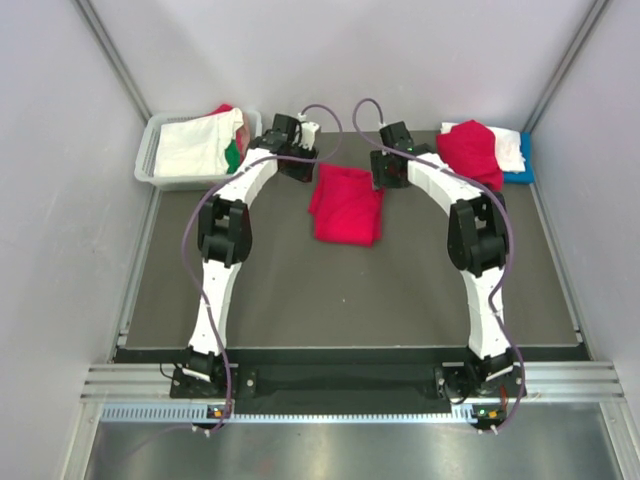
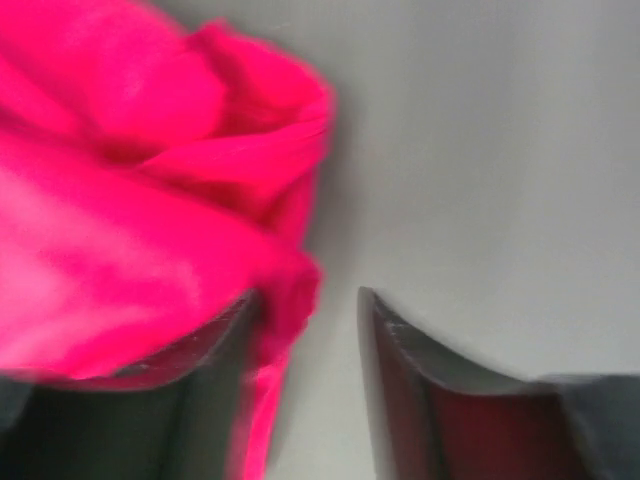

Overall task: Fold and stack the t-shirts
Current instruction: Fold the tshirt

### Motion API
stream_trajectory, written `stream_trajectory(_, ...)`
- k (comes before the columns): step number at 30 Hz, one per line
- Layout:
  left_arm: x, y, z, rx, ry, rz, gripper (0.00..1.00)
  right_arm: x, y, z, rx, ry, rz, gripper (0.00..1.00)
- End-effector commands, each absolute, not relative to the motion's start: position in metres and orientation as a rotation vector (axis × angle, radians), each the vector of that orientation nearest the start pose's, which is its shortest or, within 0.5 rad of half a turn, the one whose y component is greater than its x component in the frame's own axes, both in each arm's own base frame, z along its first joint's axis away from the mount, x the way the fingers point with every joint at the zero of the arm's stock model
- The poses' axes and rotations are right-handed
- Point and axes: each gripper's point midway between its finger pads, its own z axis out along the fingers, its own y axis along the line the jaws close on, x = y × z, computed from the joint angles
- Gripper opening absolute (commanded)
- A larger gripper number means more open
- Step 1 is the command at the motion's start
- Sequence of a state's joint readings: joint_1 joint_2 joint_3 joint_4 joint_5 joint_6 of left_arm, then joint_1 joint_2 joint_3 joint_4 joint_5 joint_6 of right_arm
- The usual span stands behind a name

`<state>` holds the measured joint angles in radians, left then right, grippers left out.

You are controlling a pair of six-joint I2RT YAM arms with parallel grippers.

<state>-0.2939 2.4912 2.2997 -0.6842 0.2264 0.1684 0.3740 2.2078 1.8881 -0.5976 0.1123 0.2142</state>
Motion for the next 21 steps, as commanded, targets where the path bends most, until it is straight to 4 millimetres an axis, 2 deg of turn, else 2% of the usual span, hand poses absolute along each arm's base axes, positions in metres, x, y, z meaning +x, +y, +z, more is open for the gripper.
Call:
stream_trajectory(1, 0.605, -0.174, 0.086, 0.486, 2.300, -0.216, 0.59, 0.535, 0.148, 0.091, -0.079, 2.466, -0.057, 0.74)
stream_trajectory(2, 0.606, -0.172, 0.092, 0.479, 2.289, -0.223, 0.63, 0.537, 0.147, 0.095, -0.076, 2.457, -0.068, 0.82)
stream_trajectory(3, 0.610, -0.170, 0.113, 0.468, 2.248, -0.230, 0.69, 0.537, 0.144, 0.098, -0.071, 2.450, -0.081, 0.85)
stream_trajectory(5, 0.610, -0.166, 0.135, 0.456, 2.216, -0.250, 0.70, 0.537, 0.141, 0.113, -0.056, 2.416, -0.093, 0.87)
stream_trajectory(6, 0.606, -0.167, 0.158, 0.454, 2.182, -0.277, 0.70, 0.538, 0.141, 0.120, -0.048, 2.399, -0.086, 0.87)
stream_trajectory(7, 0.602, -0.167, 0.169, 0.451, 2.173, -0.296, 0.70, 0.537, 0.142, 0.134, -0.039, 2.372, -0.071, 0.87)
stream_trajectory(8, 0.597, -0.163, 0.172, 0.440, 2.180, -0.314, 0.70, 0.533, 0.142, 0.137, -0.041, 2.370, -0.063, 0.87)
stream_trajectory(9, 0.588, -0.163, 0.195, 0.443, 2.151, -0.345, 0.70, 0.531, 0.144, 0.140, -0.048, 2.365, -0.053, 0.87)
stream_trajectory(10, 0.583, -0.160, 0.204, 0.436, 2.133, -0.362, 0.71, 0.526, 0.148, 0.149, -0.059, 2.348, -0.034, 0.87)
stream_trajectory(11, 0.580, -0.148, 0.211, 0.402, 2.130, -0.375, 0.71, 0.523, 0.151, 0.152, -0.066, 2.342, -0.029, 0.87)
stream_trajectory(12, 0.566, -0.139, 0.218, 0.383, 2.133, -0.396, 0.71, 0.520, 0.152, 0.161, -0.080, 2.325, -0.030, 0.87)
stream_trajectory(13, 0.560, -0.136, 0.224, 0.379, 2.123, -0.440, 0.71, 0.516, 0.157, 0.161, -0.093, 2.328, -0.027, 0.87)
stream_trajectory(14, 0.551, -0.116, 0.236, 0.320, 2.121, -0.460, 0.71, 0.513, 0.160, 0.165, -0.106, 2.323, -0.023, 0.86)
stream_trajectory(15, 0.545, -0.111, 0.244, 0.330, 2.105, -0.508, 0.71, 0.508, 0.168, 0.173, -0.130, 2.307, -0.012, 0.86)
stream_trajectory(16, 0.540, -0.090, 0.249, 0.246, 2.121, -0.544, 0.71, 0.504, 0.172, 0.177, -0.145, 2.305, -0.005, 0.86)
stream_trajectory(17, 0.532, -0.079, 0.268, 0.230, 2.091, -0.556, 0.71, 0.500, 0.177, 0.180, -0.159, 2.302, 0.004, 0.86)
stream_trajectory(19, 0.516, -0.058, 0.272, 0.227, 2.090, -0.592, 0.71, 0.485, 0.200, 0.187, -0.225, 2.297, 0.049, 0.86)
stream_trajectory(20, 0.503, -0.054, 0.288, 0.239, 2.065, -0.578, 0.71, 0.479, 0.208, 0.186, -0.250, 2.300, 0.061, 0.83)
stream_trajectory(21, 0.492, -0.051, 0.273, 0.228, 2.102, -0.586, 0.71, 0.470, 0.224, 0.181, -0.298, 2.315, 0.082, 0.82)
